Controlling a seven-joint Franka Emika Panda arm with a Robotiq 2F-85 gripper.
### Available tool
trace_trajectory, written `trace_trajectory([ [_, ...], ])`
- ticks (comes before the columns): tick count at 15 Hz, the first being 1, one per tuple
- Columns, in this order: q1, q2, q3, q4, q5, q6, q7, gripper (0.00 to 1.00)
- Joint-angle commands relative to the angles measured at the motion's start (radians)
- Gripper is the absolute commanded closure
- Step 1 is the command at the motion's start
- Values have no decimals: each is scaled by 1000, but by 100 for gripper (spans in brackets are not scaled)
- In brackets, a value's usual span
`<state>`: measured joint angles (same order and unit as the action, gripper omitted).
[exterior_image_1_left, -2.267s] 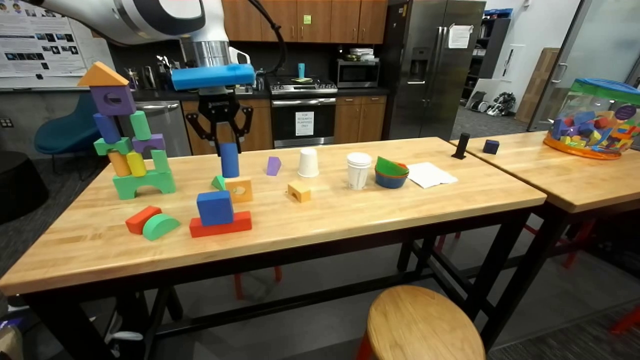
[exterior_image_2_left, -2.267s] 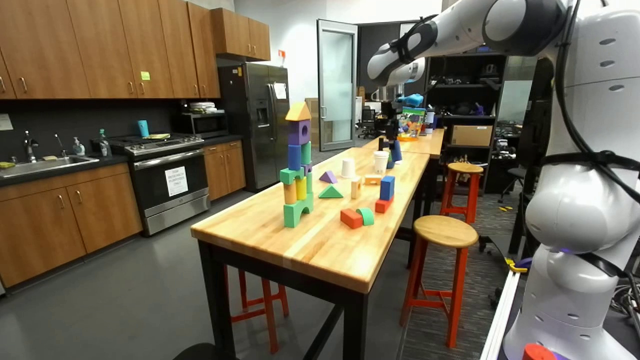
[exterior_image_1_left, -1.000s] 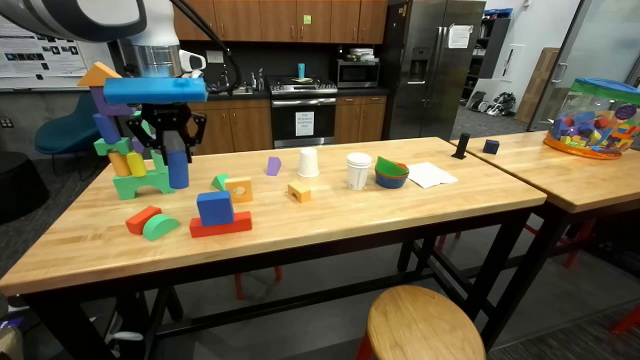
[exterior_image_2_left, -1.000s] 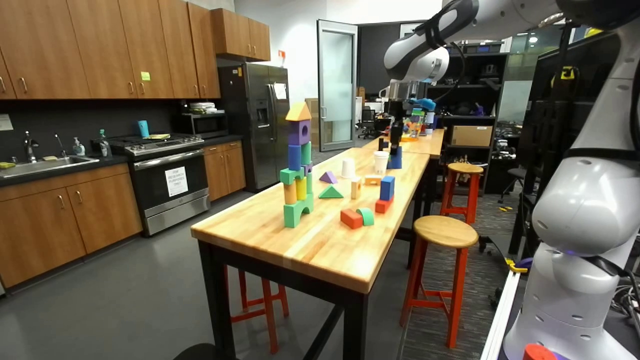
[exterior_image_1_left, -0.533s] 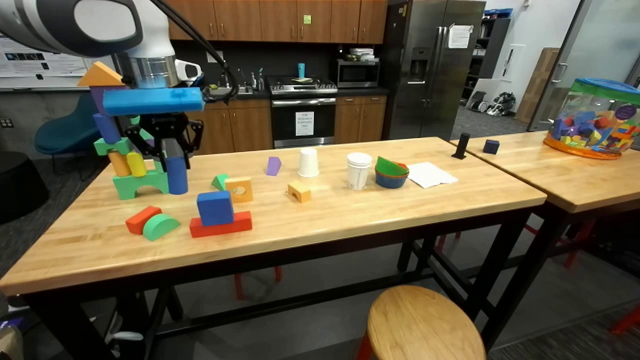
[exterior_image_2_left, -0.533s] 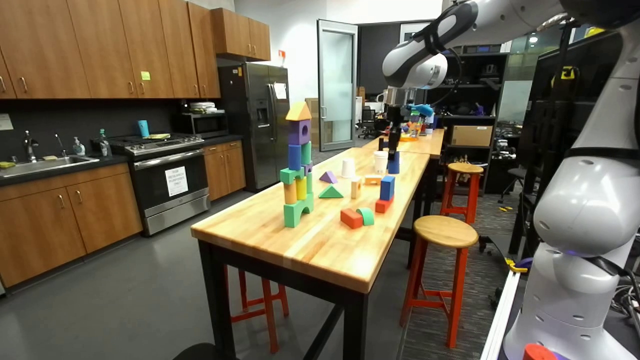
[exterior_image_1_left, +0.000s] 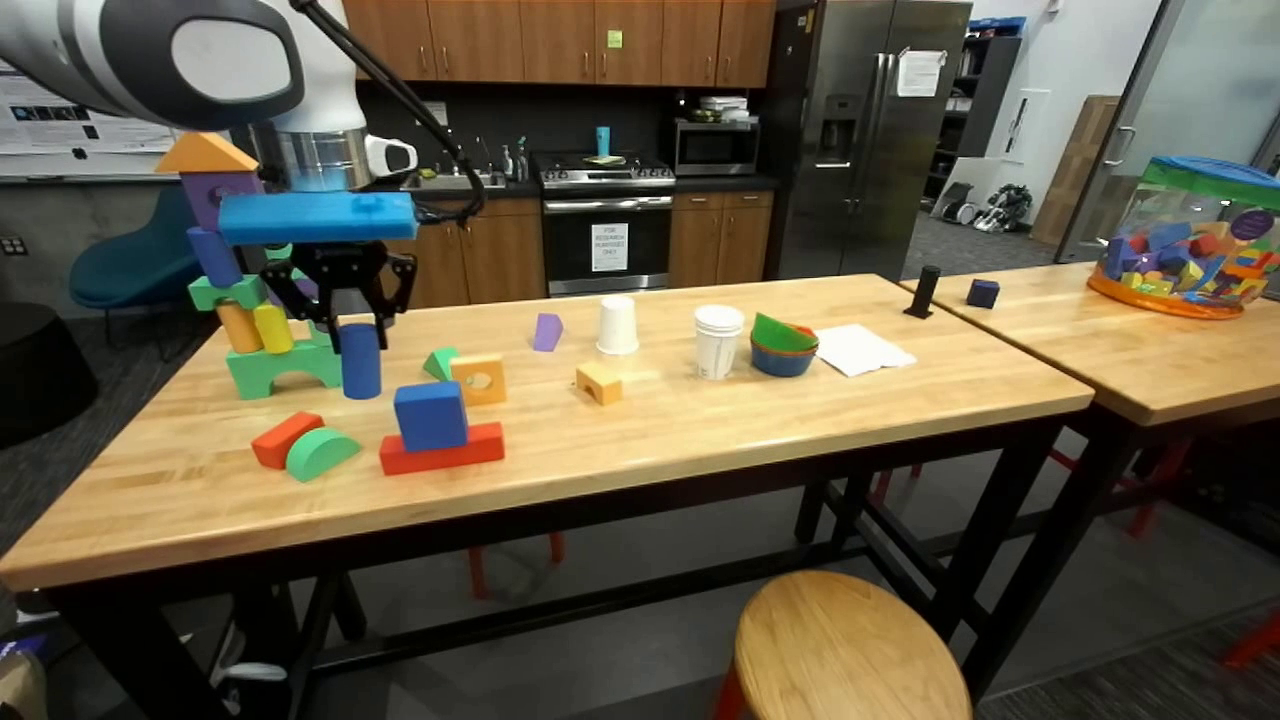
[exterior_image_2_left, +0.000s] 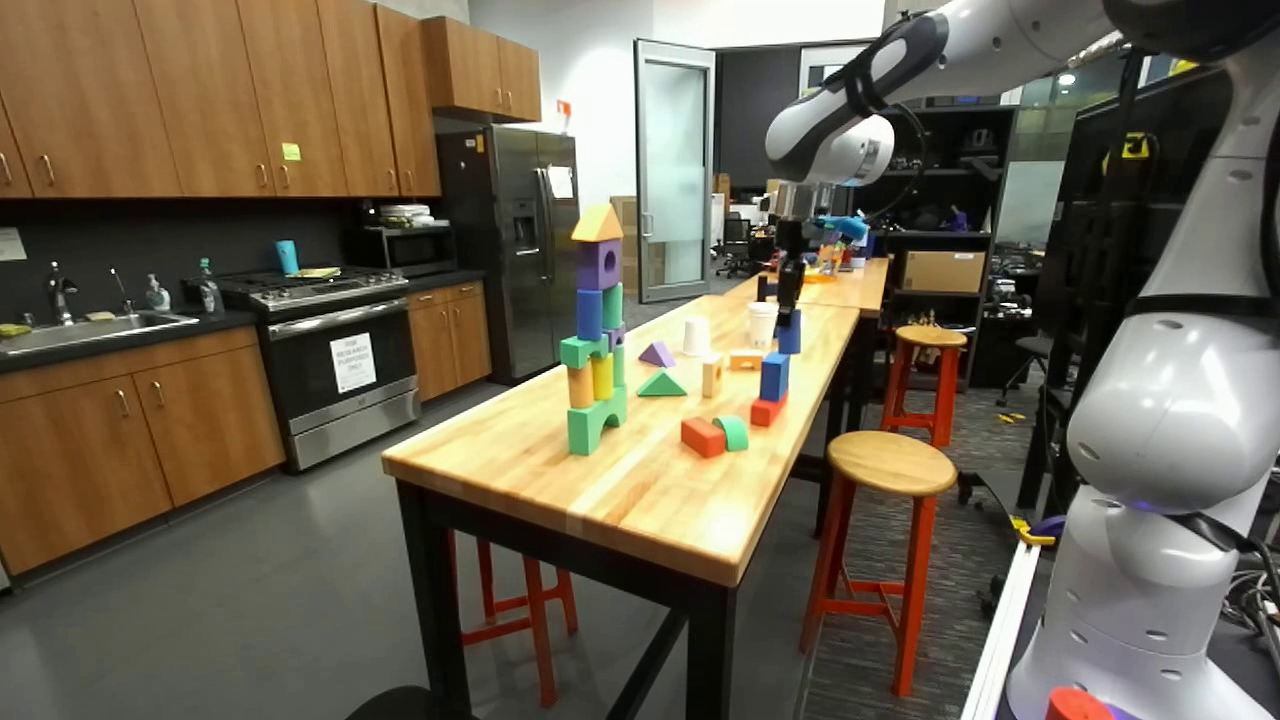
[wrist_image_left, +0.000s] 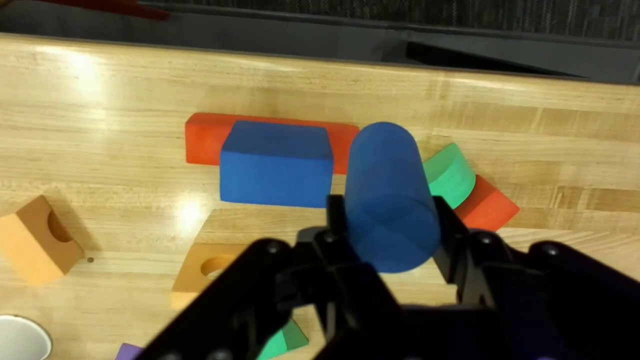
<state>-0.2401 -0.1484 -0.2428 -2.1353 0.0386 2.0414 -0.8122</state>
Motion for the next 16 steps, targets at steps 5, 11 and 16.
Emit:
trace_trajectory([
  [5,17,15,-14,21,67,29,-5,83],
  [11,24,15,-12,34,84,28,-7,83],
  [16,28,20,-11,30,65,48,-23,83],
])
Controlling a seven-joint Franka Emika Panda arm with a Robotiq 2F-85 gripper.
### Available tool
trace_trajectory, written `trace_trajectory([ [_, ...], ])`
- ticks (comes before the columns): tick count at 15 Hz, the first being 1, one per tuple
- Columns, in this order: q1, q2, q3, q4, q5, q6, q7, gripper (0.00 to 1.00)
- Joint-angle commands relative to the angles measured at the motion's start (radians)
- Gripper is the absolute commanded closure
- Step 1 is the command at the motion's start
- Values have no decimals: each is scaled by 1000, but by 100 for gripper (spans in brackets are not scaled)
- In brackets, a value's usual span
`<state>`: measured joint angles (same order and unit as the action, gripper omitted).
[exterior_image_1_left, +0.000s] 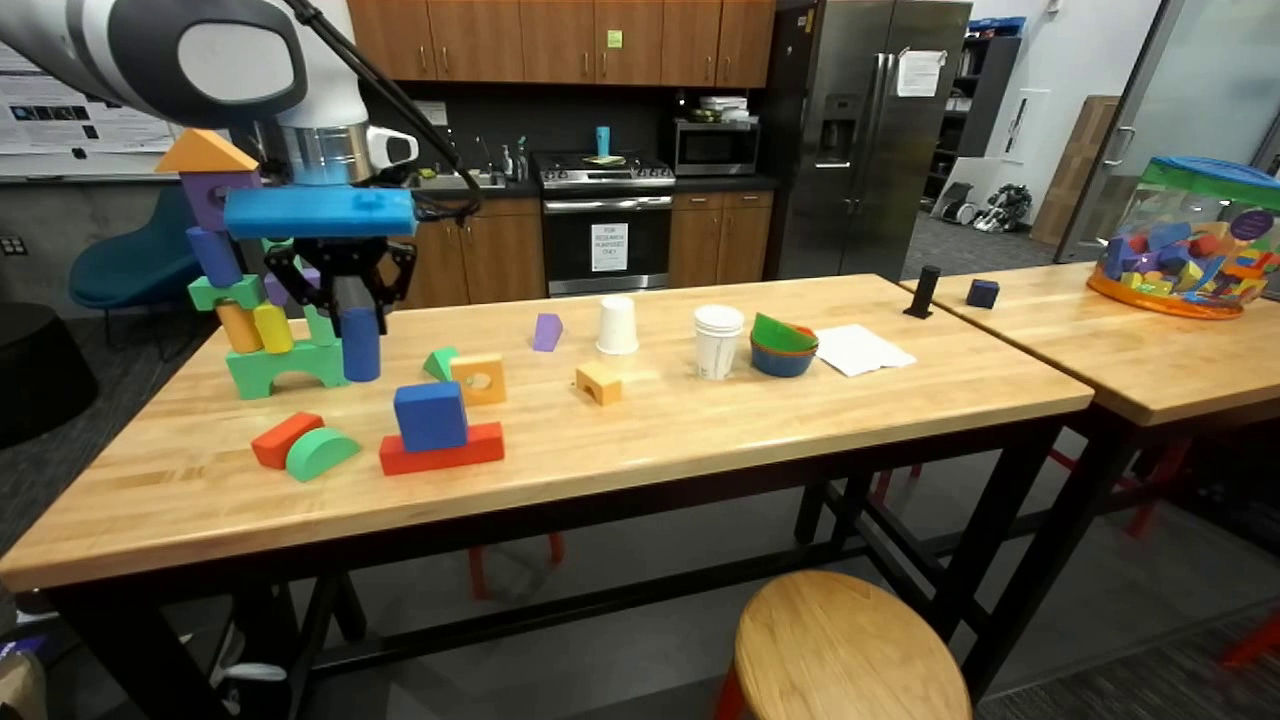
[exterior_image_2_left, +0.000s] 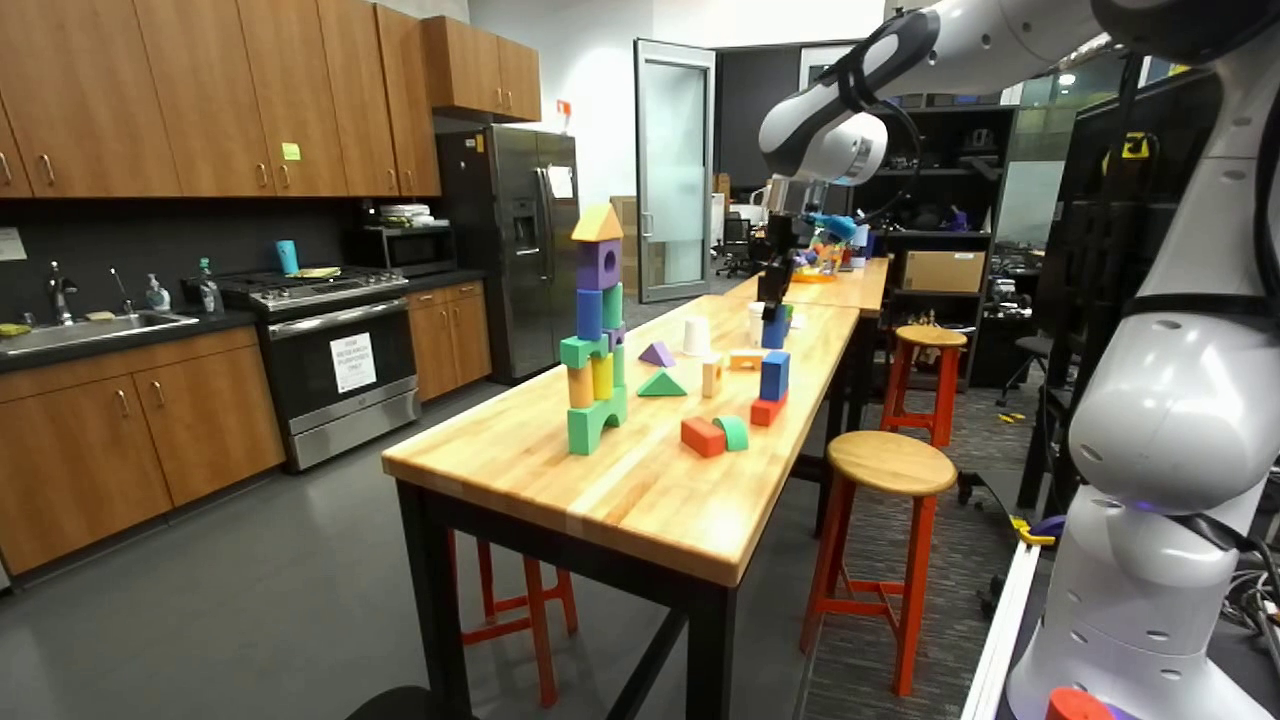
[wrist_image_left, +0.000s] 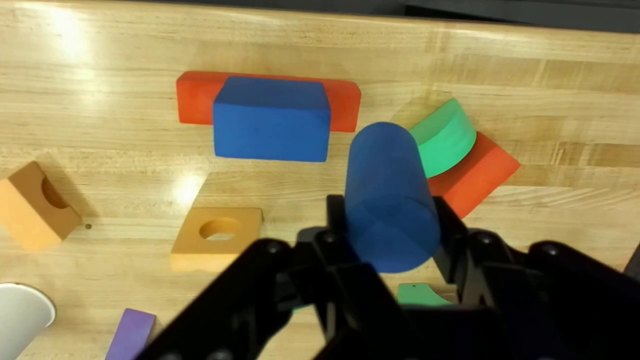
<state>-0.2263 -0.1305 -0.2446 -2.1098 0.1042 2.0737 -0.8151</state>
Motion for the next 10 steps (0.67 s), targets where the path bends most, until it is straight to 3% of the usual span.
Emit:
trace_trajectory([
  [1,14,7,-9,10,-6,16,-25,83],
  [10,5,49,-16,33,-7,10,-54,83],
])
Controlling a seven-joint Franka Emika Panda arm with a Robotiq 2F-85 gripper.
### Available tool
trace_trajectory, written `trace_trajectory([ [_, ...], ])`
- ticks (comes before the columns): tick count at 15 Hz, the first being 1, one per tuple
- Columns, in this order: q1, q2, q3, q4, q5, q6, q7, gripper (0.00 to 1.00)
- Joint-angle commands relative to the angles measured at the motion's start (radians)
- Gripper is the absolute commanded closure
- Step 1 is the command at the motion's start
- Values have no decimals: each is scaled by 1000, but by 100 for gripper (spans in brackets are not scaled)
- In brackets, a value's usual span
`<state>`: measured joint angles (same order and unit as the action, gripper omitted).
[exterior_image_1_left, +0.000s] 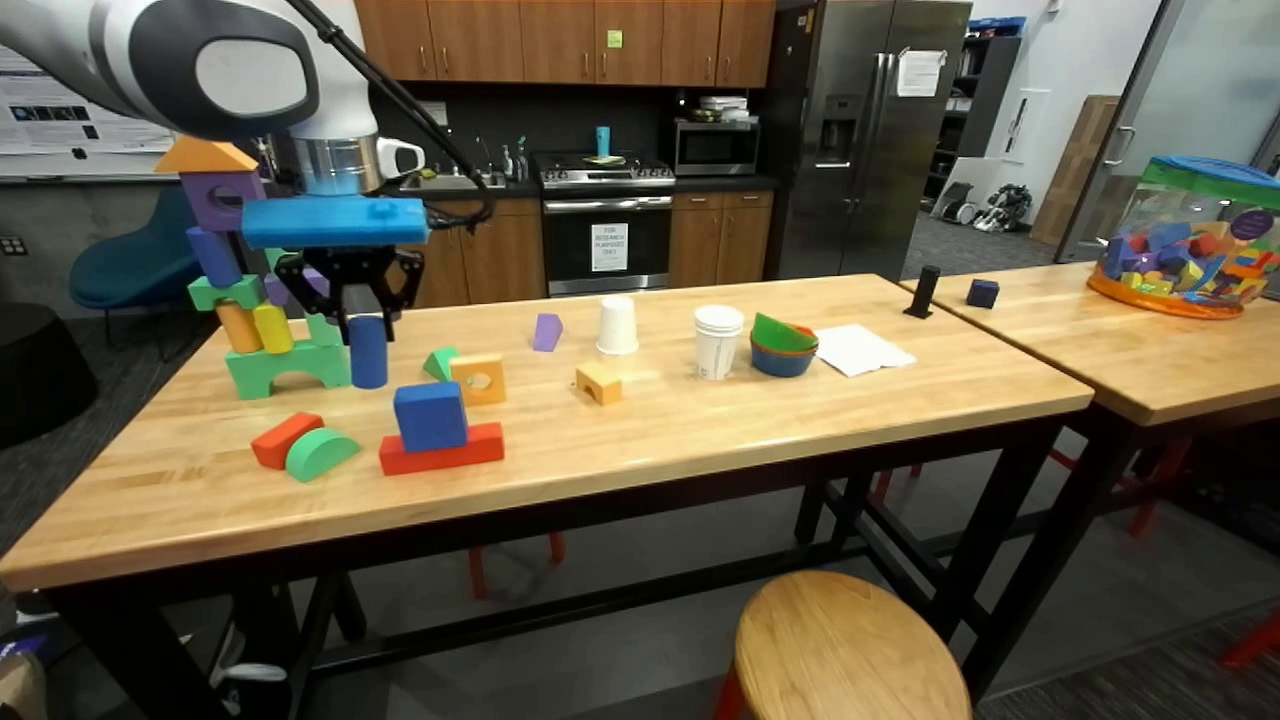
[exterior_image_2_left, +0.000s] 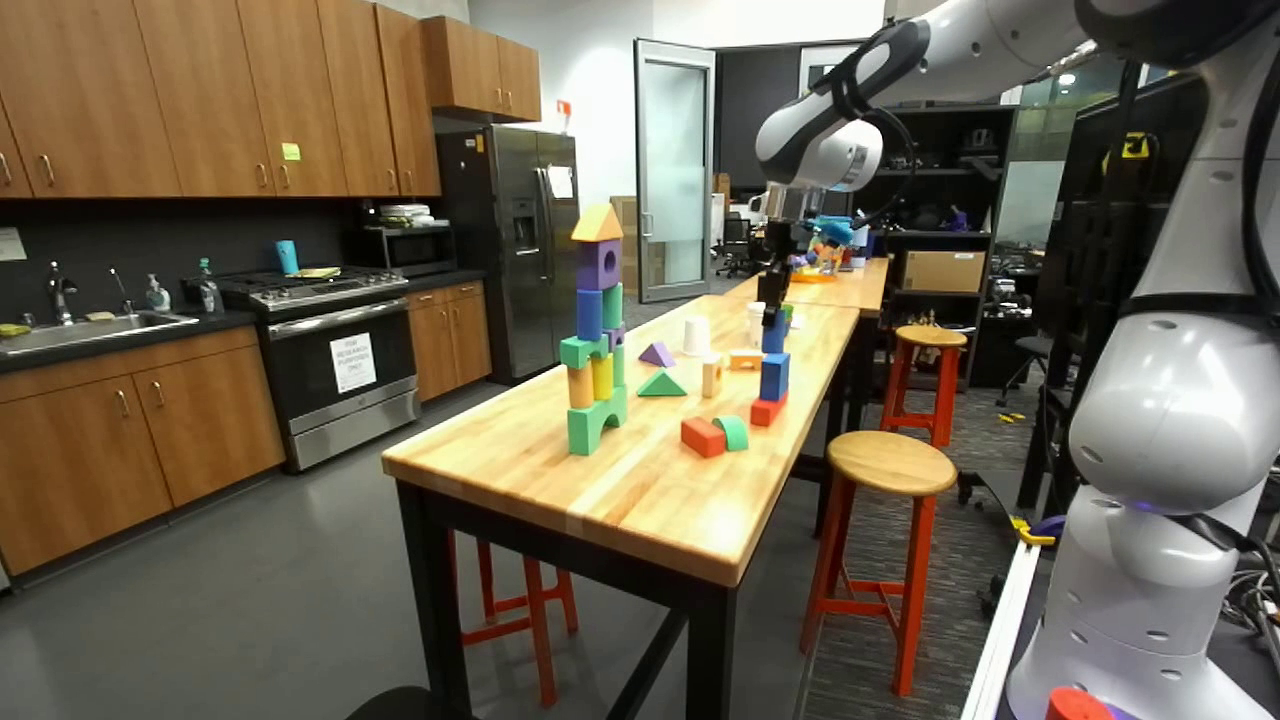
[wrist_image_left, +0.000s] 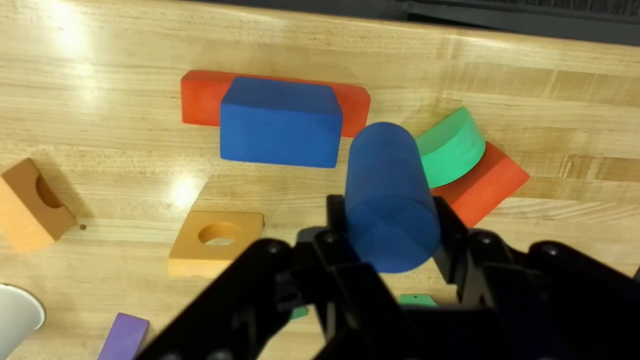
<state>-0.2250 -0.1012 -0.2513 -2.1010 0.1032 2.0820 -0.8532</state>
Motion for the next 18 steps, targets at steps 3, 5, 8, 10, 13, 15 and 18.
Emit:
trace_trajectory([
  [3,2,30,-10,36,-9,4,-17,83],
  [5,-1,42,-9,51,-16,12,-12,83],
  [8,-6,64,-11,82,-11,2,-10,83],
  [10,-10,74,-10,91,-19,10,-7,83],
  [13,-14,90,-9,104,-26,-2,-10,83],
  [15,-16,98,-7,108,-28,-5,-8,83],
  [18,-18,106,-6,109,-31,-2,-7,83],
])
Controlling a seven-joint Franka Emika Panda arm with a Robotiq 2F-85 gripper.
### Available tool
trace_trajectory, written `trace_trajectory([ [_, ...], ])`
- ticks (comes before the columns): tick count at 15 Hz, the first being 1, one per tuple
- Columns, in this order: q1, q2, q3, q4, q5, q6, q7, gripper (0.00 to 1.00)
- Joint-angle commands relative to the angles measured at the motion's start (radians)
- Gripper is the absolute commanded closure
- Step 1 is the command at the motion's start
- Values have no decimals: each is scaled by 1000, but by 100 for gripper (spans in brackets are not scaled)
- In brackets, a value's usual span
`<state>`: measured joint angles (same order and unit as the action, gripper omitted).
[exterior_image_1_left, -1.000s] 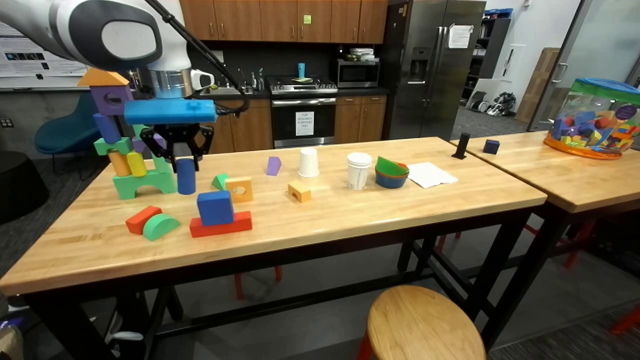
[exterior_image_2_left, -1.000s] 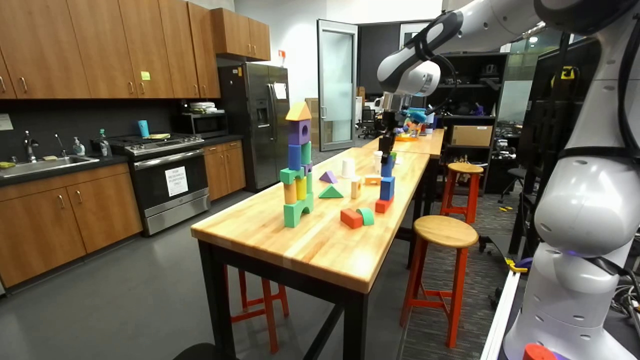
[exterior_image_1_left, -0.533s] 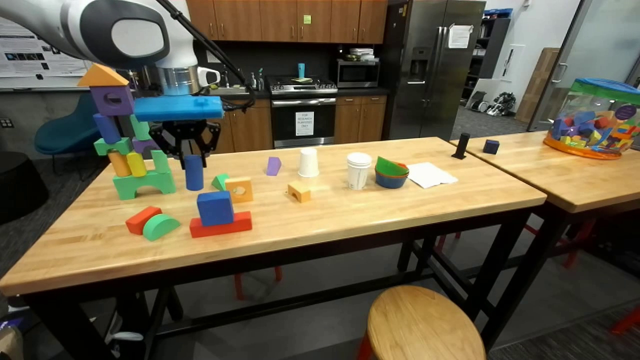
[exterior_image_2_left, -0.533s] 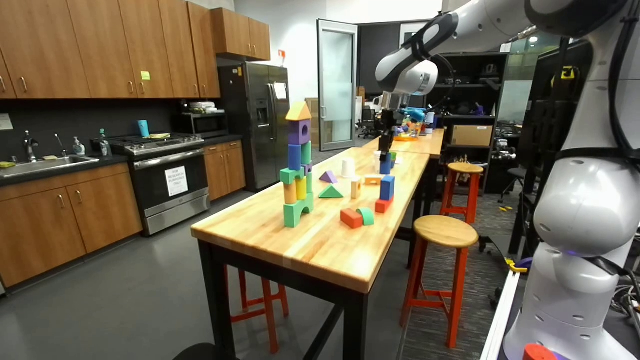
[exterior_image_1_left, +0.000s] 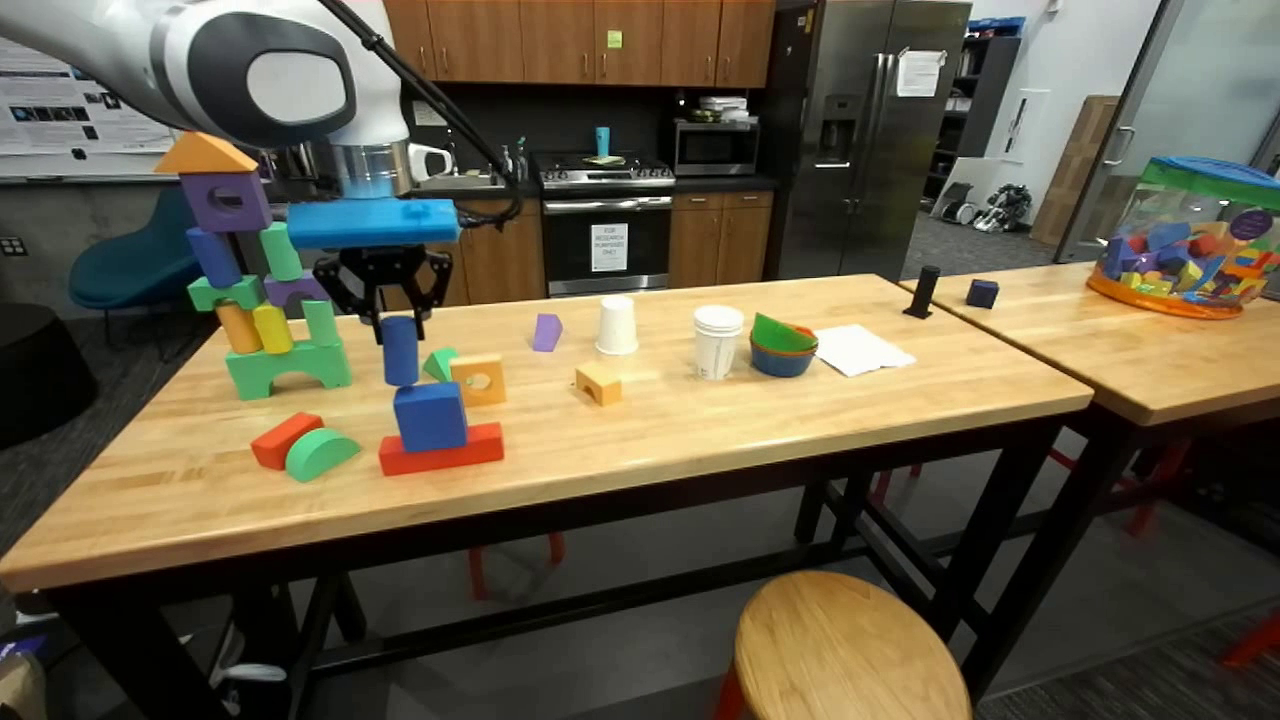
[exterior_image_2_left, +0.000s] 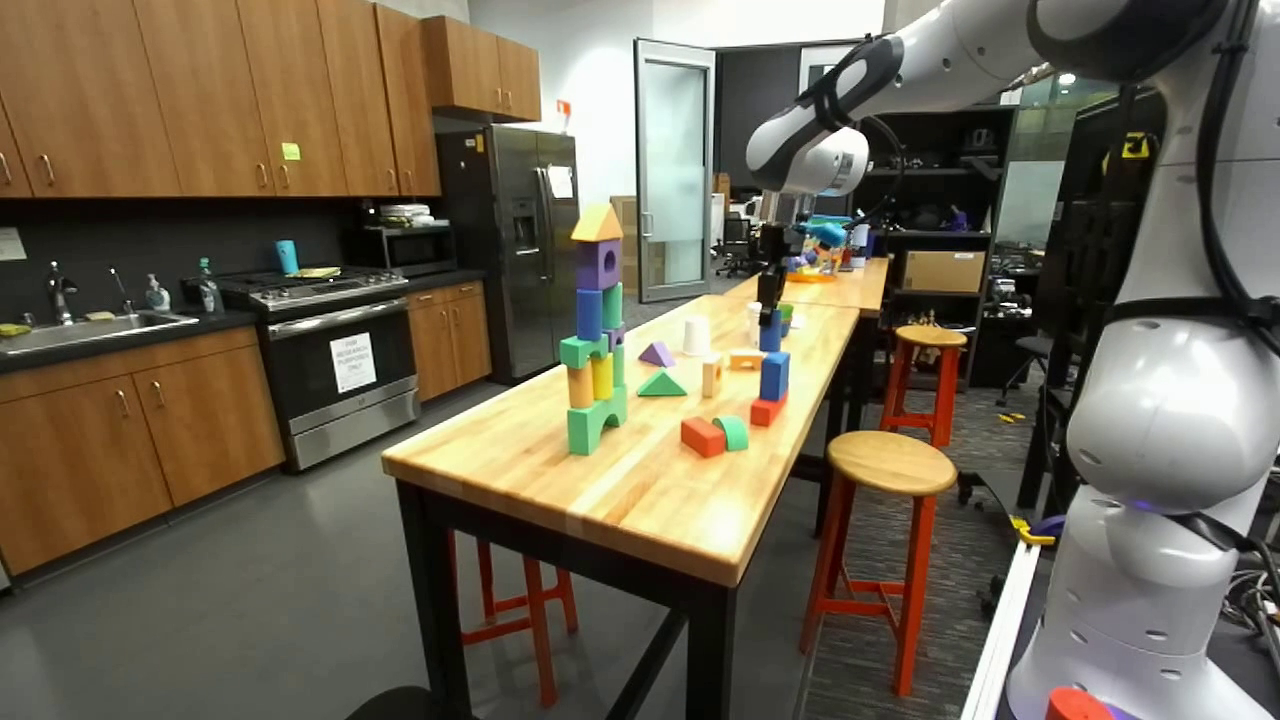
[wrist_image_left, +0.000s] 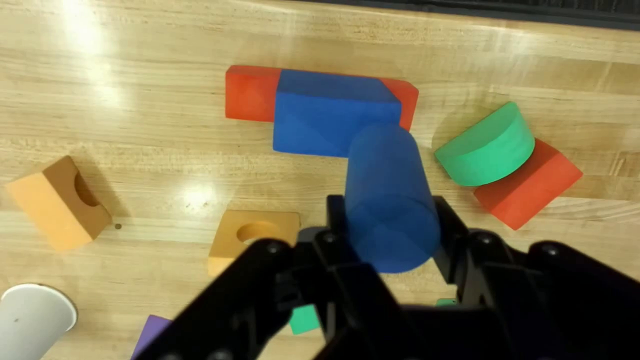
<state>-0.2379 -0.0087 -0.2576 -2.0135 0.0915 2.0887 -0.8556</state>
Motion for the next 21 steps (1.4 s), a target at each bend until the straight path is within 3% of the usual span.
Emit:
trace_trajectory([
  [1,-6,15,1,23,-21,-11,-5,83],
  [21,-17,5,5,19,-29,-75,5,83],
])
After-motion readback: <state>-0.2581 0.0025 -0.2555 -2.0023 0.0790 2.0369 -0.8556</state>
